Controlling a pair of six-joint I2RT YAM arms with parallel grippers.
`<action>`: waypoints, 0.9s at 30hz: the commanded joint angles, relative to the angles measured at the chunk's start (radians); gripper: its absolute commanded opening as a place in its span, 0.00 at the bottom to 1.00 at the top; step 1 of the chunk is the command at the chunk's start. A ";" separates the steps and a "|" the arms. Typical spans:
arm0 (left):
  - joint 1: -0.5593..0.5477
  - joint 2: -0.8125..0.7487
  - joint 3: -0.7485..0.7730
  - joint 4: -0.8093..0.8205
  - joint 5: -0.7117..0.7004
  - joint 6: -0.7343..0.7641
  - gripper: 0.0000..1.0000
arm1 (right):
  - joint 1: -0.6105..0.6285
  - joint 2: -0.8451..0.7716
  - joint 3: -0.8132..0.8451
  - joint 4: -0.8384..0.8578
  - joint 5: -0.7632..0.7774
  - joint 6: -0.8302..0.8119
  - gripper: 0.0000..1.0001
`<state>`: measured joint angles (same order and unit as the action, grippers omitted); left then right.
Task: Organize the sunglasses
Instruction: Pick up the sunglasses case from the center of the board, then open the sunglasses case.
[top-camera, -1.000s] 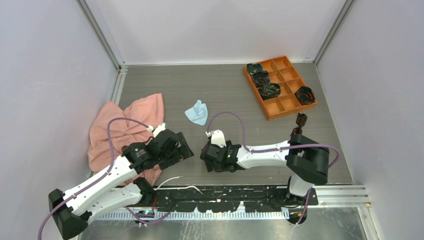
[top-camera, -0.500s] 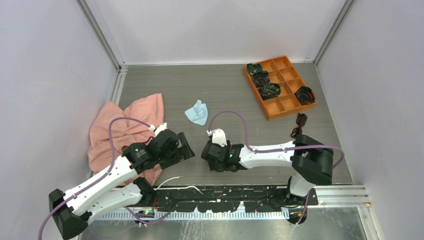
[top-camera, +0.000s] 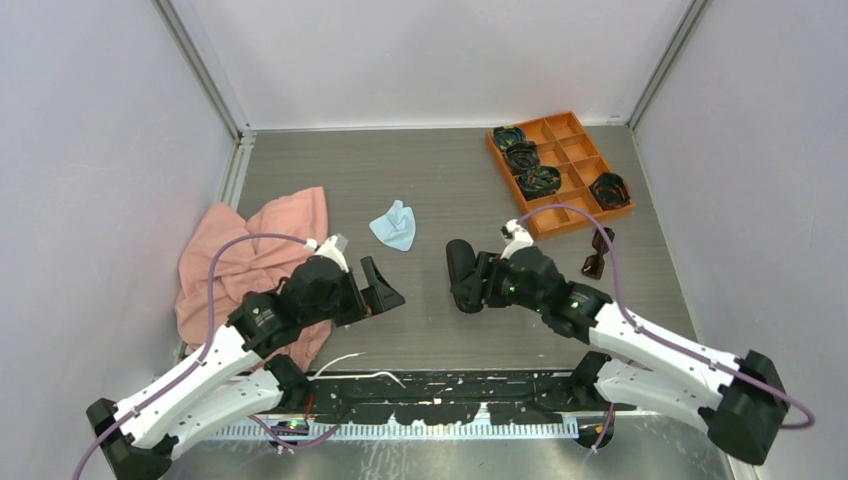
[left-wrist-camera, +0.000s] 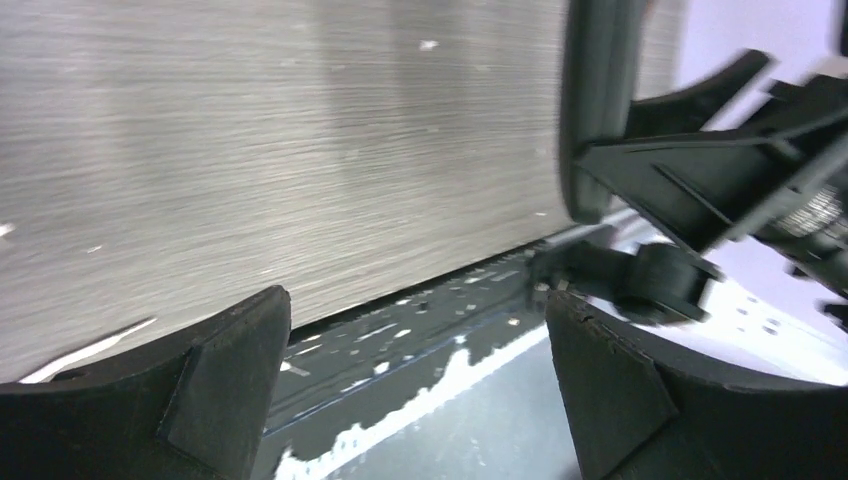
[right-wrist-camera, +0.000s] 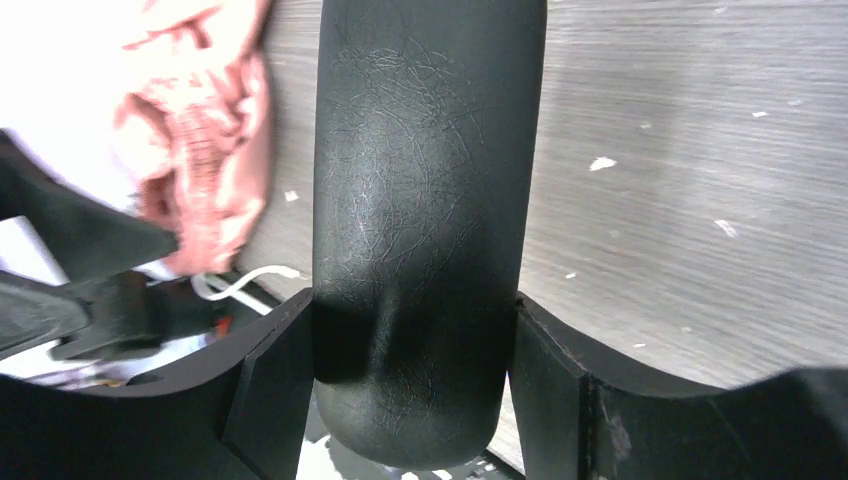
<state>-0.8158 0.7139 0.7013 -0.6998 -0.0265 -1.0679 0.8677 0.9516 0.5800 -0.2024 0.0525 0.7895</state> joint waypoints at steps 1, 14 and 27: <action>0.007 0.011 -0.027 0.273 0.180 0.007 1.00 | -0.099 -0.103 -0.014 0.134 -0.347 0.075 0.32; 0.012 0.125 -0.014 0.651 0.359 -0.048 1.00 | -0.121 -0.092 -0.122 0.618 -0.543 0.455 0.29; 0.086 0.073 -0.121 0.954 0.403 -0.184 1.00 | -0.122 -0.068 -0.153 0.781 -0.597 0.530 0.25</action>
<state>-0.7605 0.8047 0.5884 0.0158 0.3351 -1.1797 0.7311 0.8711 0.4370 0.4389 -0.4679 1.2831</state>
